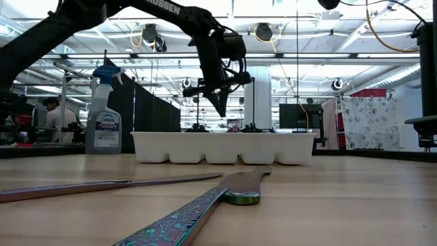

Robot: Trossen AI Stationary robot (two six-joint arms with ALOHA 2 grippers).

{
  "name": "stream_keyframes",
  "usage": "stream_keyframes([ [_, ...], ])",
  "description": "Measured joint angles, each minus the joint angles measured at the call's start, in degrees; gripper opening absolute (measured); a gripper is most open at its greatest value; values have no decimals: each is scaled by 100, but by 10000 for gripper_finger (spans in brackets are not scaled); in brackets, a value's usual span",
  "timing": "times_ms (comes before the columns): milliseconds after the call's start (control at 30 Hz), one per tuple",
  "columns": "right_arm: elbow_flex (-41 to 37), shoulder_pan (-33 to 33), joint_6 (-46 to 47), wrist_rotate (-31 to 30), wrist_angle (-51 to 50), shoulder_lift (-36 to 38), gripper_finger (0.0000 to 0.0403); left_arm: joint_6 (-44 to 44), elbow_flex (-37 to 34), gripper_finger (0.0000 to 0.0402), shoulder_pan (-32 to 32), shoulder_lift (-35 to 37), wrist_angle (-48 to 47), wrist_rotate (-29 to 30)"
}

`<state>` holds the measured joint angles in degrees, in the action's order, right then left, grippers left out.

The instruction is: Sort silverware

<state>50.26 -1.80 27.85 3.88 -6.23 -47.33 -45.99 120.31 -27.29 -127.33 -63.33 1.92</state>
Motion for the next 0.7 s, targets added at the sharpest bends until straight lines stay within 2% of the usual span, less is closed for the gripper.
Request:
stream_keyframes([
  [367,0,54,1,-682,48,-33,141,138,-692,3,-2,-7,300,17],
  [700,0,368,1,-706,137,-33,141,188,-913,3,-2,-4,813,26],
])
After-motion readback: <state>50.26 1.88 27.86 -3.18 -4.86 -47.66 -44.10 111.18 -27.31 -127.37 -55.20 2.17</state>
